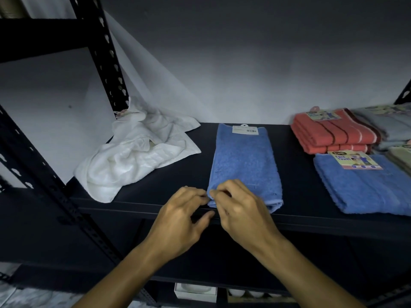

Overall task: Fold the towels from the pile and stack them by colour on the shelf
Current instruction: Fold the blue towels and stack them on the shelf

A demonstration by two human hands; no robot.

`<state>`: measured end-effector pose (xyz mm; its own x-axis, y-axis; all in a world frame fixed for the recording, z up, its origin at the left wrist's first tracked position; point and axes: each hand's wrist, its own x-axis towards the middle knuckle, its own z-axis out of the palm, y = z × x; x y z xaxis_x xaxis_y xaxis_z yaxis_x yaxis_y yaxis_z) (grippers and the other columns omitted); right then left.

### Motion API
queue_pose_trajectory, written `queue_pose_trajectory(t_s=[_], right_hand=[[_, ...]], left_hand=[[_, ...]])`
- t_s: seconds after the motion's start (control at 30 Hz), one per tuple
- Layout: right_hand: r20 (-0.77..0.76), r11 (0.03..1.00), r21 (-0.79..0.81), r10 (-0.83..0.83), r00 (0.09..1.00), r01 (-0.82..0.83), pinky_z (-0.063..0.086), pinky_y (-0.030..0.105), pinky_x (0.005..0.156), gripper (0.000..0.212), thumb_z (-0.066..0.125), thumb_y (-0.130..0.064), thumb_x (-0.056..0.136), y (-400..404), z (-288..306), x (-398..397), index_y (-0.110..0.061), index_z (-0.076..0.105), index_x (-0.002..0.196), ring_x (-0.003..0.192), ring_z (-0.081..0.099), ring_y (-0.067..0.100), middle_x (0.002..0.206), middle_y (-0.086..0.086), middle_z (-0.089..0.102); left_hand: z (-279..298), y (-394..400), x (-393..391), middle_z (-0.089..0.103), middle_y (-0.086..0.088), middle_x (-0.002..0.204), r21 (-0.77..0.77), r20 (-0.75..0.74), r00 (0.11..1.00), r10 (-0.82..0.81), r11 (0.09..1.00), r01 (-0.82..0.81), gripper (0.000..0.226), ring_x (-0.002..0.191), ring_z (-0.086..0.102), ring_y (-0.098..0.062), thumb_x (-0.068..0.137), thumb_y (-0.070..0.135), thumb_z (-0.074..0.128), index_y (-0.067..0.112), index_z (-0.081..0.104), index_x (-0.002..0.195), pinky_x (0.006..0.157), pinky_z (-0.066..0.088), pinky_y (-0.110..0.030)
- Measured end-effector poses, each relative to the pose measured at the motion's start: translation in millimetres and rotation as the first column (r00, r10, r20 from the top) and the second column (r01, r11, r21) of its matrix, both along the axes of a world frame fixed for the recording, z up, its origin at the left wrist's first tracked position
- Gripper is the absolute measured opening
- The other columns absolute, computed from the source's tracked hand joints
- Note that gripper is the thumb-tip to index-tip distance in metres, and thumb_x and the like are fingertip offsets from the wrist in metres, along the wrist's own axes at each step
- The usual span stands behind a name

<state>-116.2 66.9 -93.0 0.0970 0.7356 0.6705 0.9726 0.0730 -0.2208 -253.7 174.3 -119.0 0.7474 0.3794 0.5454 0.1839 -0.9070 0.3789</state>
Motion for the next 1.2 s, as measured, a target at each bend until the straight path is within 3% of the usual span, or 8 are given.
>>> queue_pose_trajectory(t_s=[0.17,0.43,0.63,0.77,0.83,0.93,1.03,1.2], right_hand=[[-0.038,0.999,0.008,0.041,0.998,-0.041,0.052,0.031,0.063,0.016,0.067,-0.003,0.083,-5,-8,1,-0.007,0.074,0.097,0.075,0.057,0.015,0.083,0.000,0.062],[-0.115,0.989,0.144,0.051,0.992,-0.034,0.052,0.028,0.067,0.021,0.065,-0.001,0.085,-7,-12,2,-0.007,0.074,0.103,0.081,0.058,0.012,0.090,0.000,0.064],[0.001,0.998,-0.061,0.010,1.000,-0.010,0.052,0.031,0.067,0.022,0.068,-0.012,0.084,-8,-9,-3,-0.014,0.073,0.105,0.082,0.056,0.012,0.090,-0.005,0.063],[0.017,0.998,-0.049,0.048,0.999,-0.047,0.051,0.027,0.081,0.028,0.064,-0.016,0.089,-26,0,6,-0.008,0.068,0.116,0.095,0.056,0.014,0.104,0.000,0.062],[-0.002,0.998,0.046,-0.047,0.999,0.047,0.049,0.026,0.081,0.024,0.066,-0.014,0.088,-45,2,20,-0.006,0.070,0.110,0.096,0.057,0.016,0.104,0.003,0.062],[-0.151,0.954,0.124,-0.253,0.955,0.273,0.045,0.020,0.076,0.013,0.069,-0.015,0.085,-76,-3,45,-0.010,0.069,0.097,0.091,0.055,0.015,0.096,-0.002,0.059],[-0.293,0.929,-0.004,-0.354,0.888,0.369,0.042,0.016,0.065,0.024,0.080,-0.023,0.077,-92,-10,58,-0.019,0.067,0.097,0.094,0.054,0.010,0.096,-0.011,0.057],[-0.248,0.896,-0.079,-0.442,0.862,0.436,0.030,0.008,0.058,0.030,0.080,-0.036,0.073,-86,-13,51,-0.022,0.068,0.097,0.090,0.047,0.004,0.091,-0.014,0.060]], left_hand=[[4,2,-5,0.068,0.011,0.114,-0.075,-0.003,0.999,-0.042,0.996,0.041,0.033,0.111,0.060,-0.007,0.088,0.036,0.064,0.014,0.071,0.112,0.107,0.040,-0.022],[17,11,-7,0.068,0.018,0.104,-0.231,0.012,0.999,-0.043,0.972,0.044,0.027,0.106,0.062,-0.002,0.087,0.034,0.059,0.022,0.072,0.107,0.091,0.050,-0.023],[20,13,-8,0.068,0.019,0.105,-0.228,0.013,0.997,-0.078,0.970,0.079,0.023,0.107,0.063,-0.004,0.088,0.021,0.059,0.023,0.073,0.106,0.092,0.049,-0.020],[21,12,-8,0.065,0.018,0.110,-0.193,0.024,0.999,-0.021,0.981,0.026,0.033,0.108,0.060,0.000,0.086,0.031,0.054,0.022,0.068,0.114,0.092,0.048,-0.021],[23,7,-7,0.063,0.016,0.116,-0.135,0.043,0.999,-0.034,0.990,0.040,0.035,0.113,0.058,-0.003,0.087,0.030,0.054,0.020,0.065,0.119,0.096,0.046,-0.021],[30,-1,1,0.063,0.011,0.117,-0.041,0.076,0.994,-0.077,0.996,0.080,0.030,0.115,0.058,-0.009,0.090,0.026,0.057,0.014,0.066,0.116,0.096,0.048,-0.025],[41,-4,19,0.063,0.013,0.116,-0.026,0.035,0.997,-0.075,0.997,0.076,0.030,0.116,0.056,-0.007,0.092,0.034,0.056,0.017,0.066,0.115,0.090,0.052,-0.030],[55,-7,65,0.055,0.018,0.129,-0.054,-0.205,0.976,-0.069,0.997,0.059,0.036,0.125,0.042,0.001,0.097,0.044,0.050,0.027,0.057,0.128,0.101,0.045,-0.031]])
